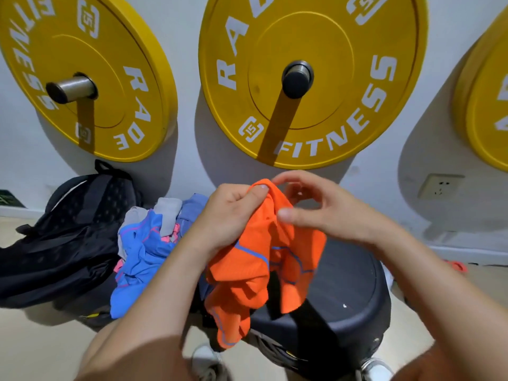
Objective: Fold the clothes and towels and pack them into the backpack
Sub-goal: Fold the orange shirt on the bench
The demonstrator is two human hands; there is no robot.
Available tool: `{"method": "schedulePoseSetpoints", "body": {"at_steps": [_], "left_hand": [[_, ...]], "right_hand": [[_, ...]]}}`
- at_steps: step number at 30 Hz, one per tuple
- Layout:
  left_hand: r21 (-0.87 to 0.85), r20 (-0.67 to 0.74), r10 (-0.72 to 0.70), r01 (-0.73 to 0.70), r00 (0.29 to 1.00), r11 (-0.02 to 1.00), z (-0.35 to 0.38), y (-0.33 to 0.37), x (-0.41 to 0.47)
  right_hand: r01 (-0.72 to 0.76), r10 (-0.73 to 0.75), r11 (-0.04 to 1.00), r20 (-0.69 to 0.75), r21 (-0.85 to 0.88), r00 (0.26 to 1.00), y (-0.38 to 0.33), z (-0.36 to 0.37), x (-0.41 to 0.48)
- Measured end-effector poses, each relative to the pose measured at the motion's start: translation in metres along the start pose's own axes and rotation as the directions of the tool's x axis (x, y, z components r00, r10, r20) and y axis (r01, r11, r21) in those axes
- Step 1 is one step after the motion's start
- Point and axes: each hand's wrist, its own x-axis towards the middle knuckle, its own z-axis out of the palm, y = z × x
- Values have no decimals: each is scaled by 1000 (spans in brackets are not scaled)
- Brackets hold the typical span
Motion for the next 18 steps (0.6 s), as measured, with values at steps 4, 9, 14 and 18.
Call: {"method": "schedulePoseSetpoints", "body": {"at_steps": [4, 9, 14, 18], "left_hand": [[-18, -58, 54, -55, 997, 998, -7, 4, -2], [-8, -15, -10, 10, 1000, 1000, -42, -1, -5], [-185, -56, -51, 39, 997, 982, -21, 20, -15], [-643, -301, -182, -59, 936, 763, -43, 29, -14]], "right_hand": [[-54, 12, 975, -190, -216, 982, 11, 16, 6], [-209, 260, 961, -325, 184, 909, 0, -19, 3], [-126, 124, 992, 216, -4, 968, 2, 59, -4], [-191, 206, 926, 14, -325, 978, 30, 66, 8]]}}
